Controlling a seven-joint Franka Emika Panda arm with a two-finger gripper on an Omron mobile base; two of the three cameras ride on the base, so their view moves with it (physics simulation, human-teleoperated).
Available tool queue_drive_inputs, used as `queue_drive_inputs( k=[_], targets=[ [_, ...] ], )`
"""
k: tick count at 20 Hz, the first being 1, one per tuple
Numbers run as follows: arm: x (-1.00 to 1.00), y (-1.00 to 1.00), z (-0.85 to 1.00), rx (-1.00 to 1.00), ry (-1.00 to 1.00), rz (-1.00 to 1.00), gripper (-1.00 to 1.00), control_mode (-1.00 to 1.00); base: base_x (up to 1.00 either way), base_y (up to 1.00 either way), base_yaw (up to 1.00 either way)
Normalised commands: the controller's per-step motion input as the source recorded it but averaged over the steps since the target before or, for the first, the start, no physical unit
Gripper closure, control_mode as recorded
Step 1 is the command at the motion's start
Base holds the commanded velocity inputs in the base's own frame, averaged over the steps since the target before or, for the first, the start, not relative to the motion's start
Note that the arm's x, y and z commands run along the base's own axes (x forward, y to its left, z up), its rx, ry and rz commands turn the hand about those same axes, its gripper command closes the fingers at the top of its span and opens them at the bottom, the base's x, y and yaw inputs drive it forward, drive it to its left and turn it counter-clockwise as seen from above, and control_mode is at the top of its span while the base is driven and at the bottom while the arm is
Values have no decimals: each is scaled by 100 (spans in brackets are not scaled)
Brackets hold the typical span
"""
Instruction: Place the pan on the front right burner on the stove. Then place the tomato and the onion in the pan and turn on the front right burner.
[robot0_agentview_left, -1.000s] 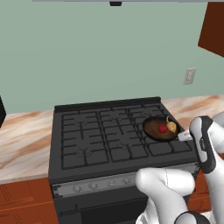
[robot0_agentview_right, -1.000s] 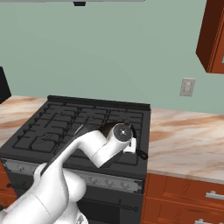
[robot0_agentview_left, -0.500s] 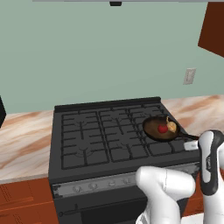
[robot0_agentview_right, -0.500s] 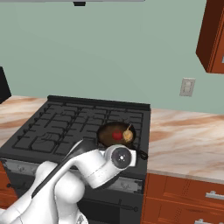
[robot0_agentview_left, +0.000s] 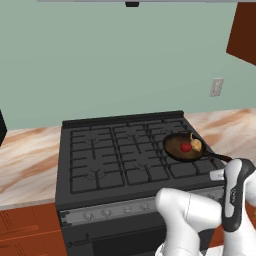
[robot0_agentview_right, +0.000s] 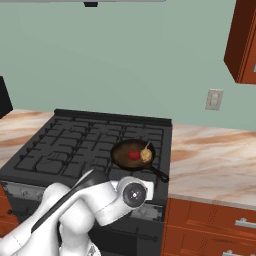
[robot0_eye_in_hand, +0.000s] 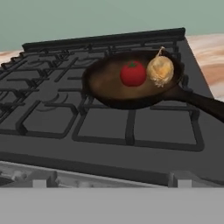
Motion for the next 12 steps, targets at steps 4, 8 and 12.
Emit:
queue_drive_inputs(
  k=[4,8,12],
  targets=[
    [0,-16,-21,0,-1,0,-100,-100,0,0,0],
    [-6,-24,-17,1,-4,0,-100,-100,0,0,0],
    [-32,-20,-3,4,-9,0,-100,-100,0,0,0]
  ],
)
